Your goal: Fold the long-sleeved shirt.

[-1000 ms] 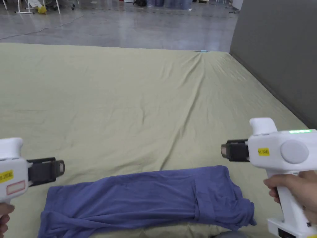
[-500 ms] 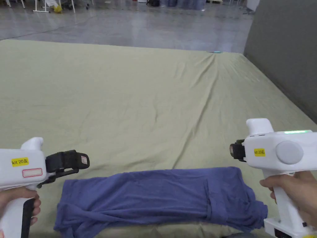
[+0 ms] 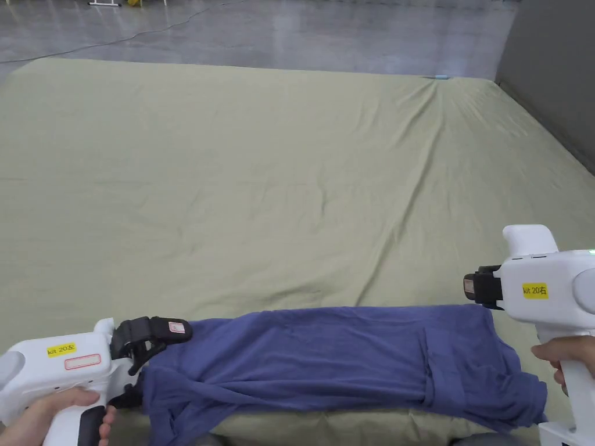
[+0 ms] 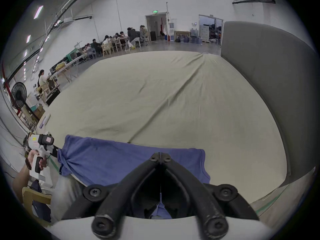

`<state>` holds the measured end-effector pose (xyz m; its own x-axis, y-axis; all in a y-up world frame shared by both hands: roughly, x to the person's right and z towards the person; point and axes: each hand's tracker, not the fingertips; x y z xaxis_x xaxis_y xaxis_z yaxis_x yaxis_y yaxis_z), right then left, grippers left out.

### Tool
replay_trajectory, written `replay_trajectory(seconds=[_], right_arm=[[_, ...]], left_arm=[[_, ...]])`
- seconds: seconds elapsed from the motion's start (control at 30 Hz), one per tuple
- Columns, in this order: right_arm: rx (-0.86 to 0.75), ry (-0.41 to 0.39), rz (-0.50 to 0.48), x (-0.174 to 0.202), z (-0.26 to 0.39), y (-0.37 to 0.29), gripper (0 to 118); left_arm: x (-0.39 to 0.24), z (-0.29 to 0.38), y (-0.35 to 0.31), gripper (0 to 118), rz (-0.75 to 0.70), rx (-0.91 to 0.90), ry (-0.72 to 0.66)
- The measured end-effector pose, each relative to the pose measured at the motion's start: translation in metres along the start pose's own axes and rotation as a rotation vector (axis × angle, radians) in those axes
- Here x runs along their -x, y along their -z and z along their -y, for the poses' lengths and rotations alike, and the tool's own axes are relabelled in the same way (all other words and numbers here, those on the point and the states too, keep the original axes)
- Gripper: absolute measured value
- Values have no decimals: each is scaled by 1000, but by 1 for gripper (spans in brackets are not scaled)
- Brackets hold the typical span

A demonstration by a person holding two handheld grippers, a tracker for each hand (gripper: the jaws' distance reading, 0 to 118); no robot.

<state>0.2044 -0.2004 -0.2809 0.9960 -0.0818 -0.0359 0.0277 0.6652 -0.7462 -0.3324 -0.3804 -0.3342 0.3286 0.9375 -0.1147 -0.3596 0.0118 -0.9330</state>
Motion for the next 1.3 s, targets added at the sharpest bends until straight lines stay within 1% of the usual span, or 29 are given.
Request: replay_trajectory(seconds=[0.07,0.13,0.2,0.27,0.3,0.33,0.37,0.4,0.43,0.47,0.5,0.57,0.63,0.77,0.83,0.93,1.03,1.1,1.13,1.23,1.3], right_arm=[[-2,14,-2,-1,0,-1,0],[2,13,-9,0,0,-1,0],[1,10,-7,-1,0,-3,0],[1,11,-8,-1,0,-3,0],[1,13,-9,-3,-1,-3,0],[1,14,-9,-3,-1,-3,0],[4,14,-10,-2,0,-3,0],[6,13,-11,-2,0,-2,0],[10,12,-12,-3,0,-1,0],[12,11,-9,-2,0,-1,0],[14,8,-9,-1,1,-1,0],[16,4,-12,-2,1,0,0],[14,2,-15,-1,1,-1,0],[9,-3,-15,0,-1,-2,0],[7,-2,-15,0,-1,-2,0],[6,-2,-16,0,-1,-3,0],[9,-6,-16,-1,-1,-1,0],[11,-11,-16,-1,-1,1,0],[14,-15,-16,-1,-1,2,0],[15,-21,-21,1,0,2,0],[13,-23,-22,1,0,2,0]], left_arm=[[0,-5,11,116,-4,7,52],[-2,-10,18,116,17,4,38],[0,-11,23,116,69,10,12],[-3,-12,25,116,54,13,34],[-8,-12,24,107,7,24,80],[-16,-6,23,79,-47,25,147],[-22,-5,21,21,-116,14,222],[-26,-4,23,0,-226,17,269],[-30,-1,24,0,-327,-3,304],[-29,-4,22,0,-358,37,314],[-28,-6,18,0,-309,12,280],[-29,-12,0,0,-282,-69,232],[-31,-22,-17,0,-259,-111,258],[-46,-32,-48,0,-249,-140,305],[-54,-40,-68,0,-309,-166,355],[-53,-54,-110,0,-349,-264,311],[-48,-66,-154,0,-455,-348,285],[-45,-67,-168,0,-487,-396,258],[-48,-63,-167,0,-492,-383,255],[-62,-52,-153,0,-421,-329,273],[-79,-44,-135,0,-302,-305,266]])
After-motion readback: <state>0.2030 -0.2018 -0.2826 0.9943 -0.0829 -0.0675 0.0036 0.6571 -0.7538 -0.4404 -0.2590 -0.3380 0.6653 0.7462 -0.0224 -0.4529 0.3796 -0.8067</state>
